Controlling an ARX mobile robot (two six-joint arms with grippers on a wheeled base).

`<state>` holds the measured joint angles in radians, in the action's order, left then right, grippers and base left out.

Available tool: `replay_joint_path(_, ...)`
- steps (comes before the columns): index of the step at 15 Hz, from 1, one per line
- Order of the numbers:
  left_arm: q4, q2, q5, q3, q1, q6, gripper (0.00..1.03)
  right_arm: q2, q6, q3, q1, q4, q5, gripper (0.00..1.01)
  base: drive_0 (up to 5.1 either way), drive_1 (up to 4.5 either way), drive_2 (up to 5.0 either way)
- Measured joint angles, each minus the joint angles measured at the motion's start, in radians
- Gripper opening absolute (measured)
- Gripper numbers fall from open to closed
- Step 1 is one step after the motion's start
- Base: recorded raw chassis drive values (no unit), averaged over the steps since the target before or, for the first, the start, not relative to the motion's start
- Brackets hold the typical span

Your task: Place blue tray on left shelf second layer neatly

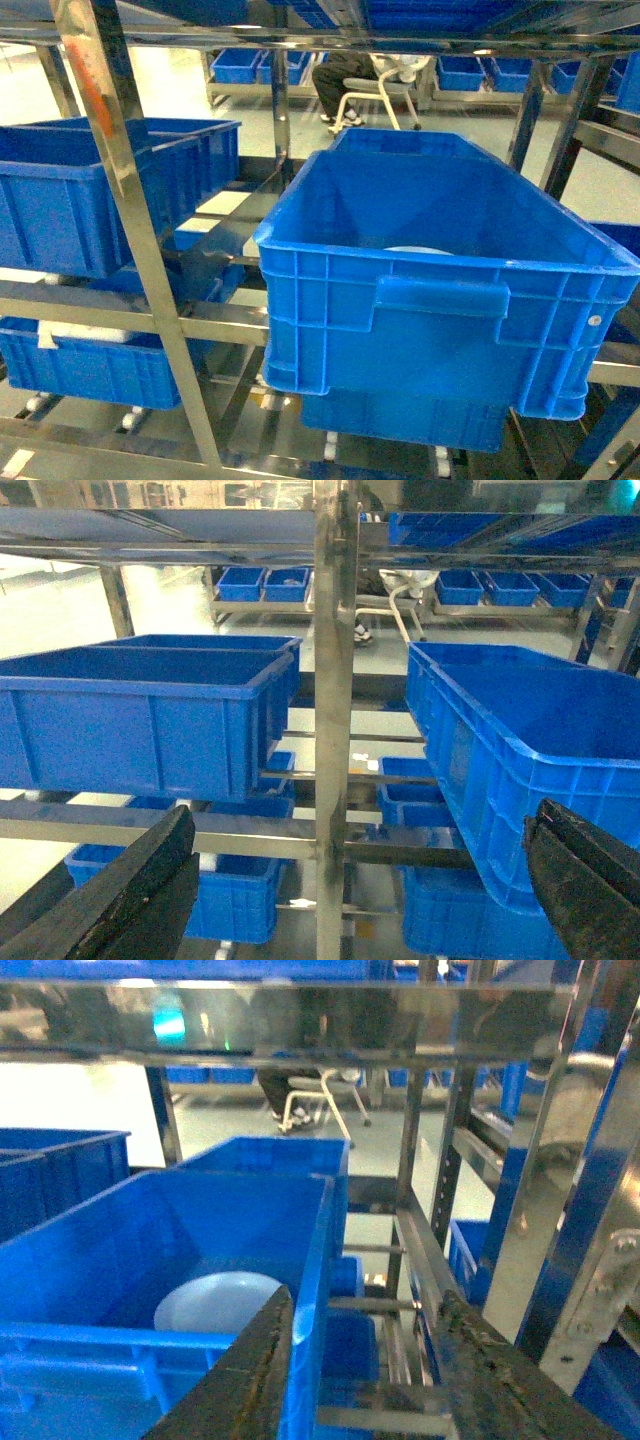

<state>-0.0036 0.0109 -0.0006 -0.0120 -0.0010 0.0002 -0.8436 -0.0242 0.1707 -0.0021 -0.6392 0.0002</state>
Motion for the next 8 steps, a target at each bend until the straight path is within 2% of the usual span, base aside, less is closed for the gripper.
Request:
replay_joint_path(3,0.000,0.000,0.000,0.000,0.000,0.000,0.98,0.128,0.016,-0.068,0.002,0.050,0.000,0.08,0.0,0.00,0.0)
replay_joint_path(4,0.000,0.000,0.000,0.000,0.000,0.000,0.98,0.174,0.020,-0.085,0.002,0.071,0.001,0.02,0.0,0.00,0.0)
replay_joint_path(8,0.000,0.000,0.000,0.000,0.000,0.000,0.98,0.330,0.021,-0.128,0.002,0.179,0.001,0.02,0.0,0.00,0.0)
